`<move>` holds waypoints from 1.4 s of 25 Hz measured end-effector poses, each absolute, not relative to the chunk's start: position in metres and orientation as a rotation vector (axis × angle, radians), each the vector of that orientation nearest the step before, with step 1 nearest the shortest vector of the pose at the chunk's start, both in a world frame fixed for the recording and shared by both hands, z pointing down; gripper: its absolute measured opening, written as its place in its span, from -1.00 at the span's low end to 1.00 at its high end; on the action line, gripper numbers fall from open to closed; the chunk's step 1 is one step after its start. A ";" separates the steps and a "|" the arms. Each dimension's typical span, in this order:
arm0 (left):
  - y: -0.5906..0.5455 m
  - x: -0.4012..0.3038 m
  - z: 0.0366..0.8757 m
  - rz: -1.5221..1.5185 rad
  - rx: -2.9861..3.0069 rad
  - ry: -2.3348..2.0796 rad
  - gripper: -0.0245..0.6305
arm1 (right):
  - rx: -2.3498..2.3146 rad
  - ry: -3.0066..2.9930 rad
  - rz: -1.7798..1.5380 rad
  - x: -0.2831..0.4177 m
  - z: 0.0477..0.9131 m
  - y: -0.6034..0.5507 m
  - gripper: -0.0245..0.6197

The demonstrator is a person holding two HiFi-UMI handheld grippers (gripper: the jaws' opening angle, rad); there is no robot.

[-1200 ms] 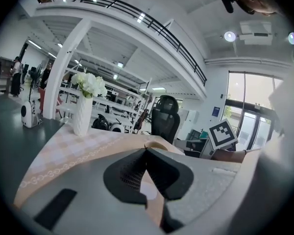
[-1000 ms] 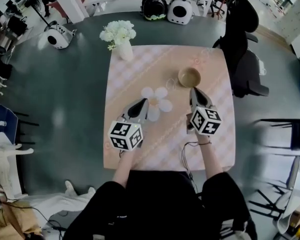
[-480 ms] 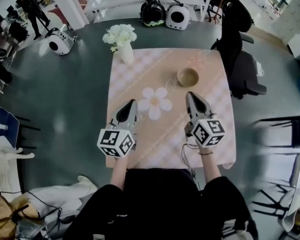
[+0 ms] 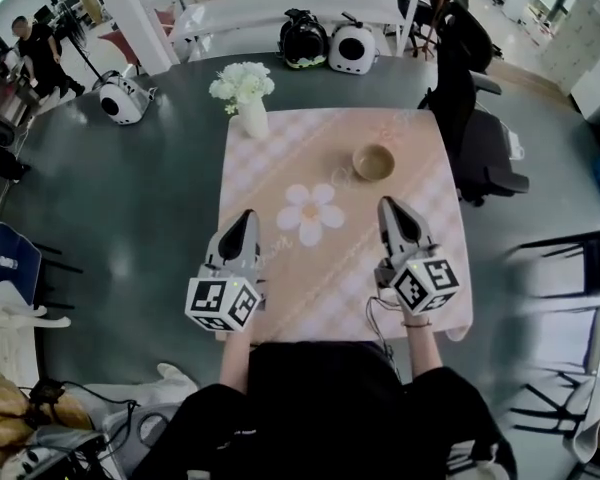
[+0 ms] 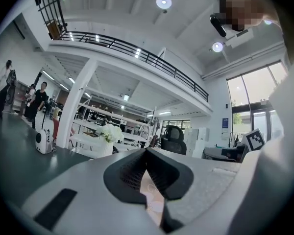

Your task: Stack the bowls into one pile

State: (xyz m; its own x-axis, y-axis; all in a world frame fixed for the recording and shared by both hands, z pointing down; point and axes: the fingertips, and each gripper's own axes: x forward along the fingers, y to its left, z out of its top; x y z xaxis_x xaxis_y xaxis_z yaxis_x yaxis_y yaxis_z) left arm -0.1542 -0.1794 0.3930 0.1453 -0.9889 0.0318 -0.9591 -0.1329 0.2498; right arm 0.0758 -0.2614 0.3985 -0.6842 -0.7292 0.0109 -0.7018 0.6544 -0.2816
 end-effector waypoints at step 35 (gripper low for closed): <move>-0.155 -0.173 0.369 -0.178 2.223 -2.041 -0.93 | -1.264 2.727 -0.272 0.098 0.375 -0.243 -0.95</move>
State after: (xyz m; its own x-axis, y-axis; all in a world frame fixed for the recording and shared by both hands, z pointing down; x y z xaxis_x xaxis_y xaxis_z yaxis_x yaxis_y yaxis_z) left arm -0.1731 -0.1554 0.3692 0.0846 -0.9964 -0.0061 -0.9825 -0.0844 0.1663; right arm 0.0975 -0.2430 0.3752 -0.6427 -0.7653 -0.0363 -0.7430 0.6341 -0.2140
